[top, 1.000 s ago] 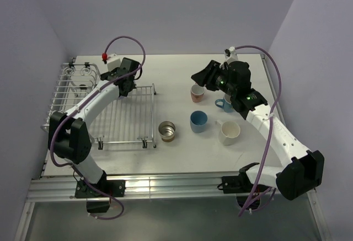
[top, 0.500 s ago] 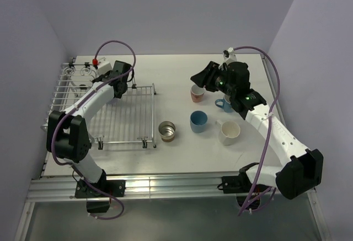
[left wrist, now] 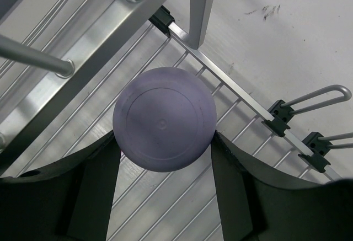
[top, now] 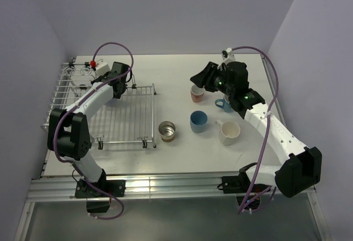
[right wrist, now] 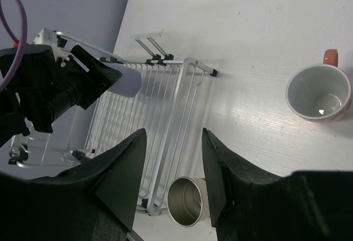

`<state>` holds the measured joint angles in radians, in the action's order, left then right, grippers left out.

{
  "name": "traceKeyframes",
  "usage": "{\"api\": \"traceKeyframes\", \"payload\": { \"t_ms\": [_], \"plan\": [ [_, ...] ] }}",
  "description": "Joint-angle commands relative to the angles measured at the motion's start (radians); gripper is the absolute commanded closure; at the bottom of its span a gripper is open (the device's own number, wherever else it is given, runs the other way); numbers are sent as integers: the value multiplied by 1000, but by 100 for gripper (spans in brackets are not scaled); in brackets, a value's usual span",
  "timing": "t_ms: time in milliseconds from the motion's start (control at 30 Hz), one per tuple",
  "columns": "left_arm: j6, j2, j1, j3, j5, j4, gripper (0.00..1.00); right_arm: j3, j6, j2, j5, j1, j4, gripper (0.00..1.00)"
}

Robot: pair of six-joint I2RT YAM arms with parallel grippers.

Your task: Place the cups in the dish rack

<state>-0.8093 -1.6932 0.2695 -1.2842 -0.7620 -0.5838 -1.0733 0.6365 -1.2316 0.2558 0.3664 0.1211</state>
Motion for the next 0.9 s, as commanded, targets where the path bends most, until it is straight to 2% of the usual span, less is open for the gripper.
{"api": "traceKeyframes", "payload": {
  "t_ms": [0, 100, 200, 300, 333, 433, 567, 867],
  "plan": [
    [-18, -13, -16, -10, -5, 25, 100, -4, -18, 4, 5, -3, -35, 48],
    [-30, -16, -18, -10, -14, 18, 94, -2, -15, 4, 11, -3, -40, 48],
    [-36, -16, -18, -3, -13, 22, 79, 1, -15, 3, 13, -1, -41, 48],
    [-39, -14, -18, 5, -13, 27, 55, 1, -17, 4, 13, -1, -41, 48],
    [-41, -14, -18, 8, -13, 27, 43, 1, -18, 4, 13, -1, -41, 47],
    [-42, -8, -18, 11, -14, 30, 27, -1, -18, 6, 11, -1, -41, 48],
    [-39, 0, -18, 13, -14, 33, 18, -2, -18, 3, 11, 2, -41, 48],
    [-41, 23, -16, 23, -20, 41, 10, -5, -17, -6, 11, 11, -44, 48]
  ]
}}
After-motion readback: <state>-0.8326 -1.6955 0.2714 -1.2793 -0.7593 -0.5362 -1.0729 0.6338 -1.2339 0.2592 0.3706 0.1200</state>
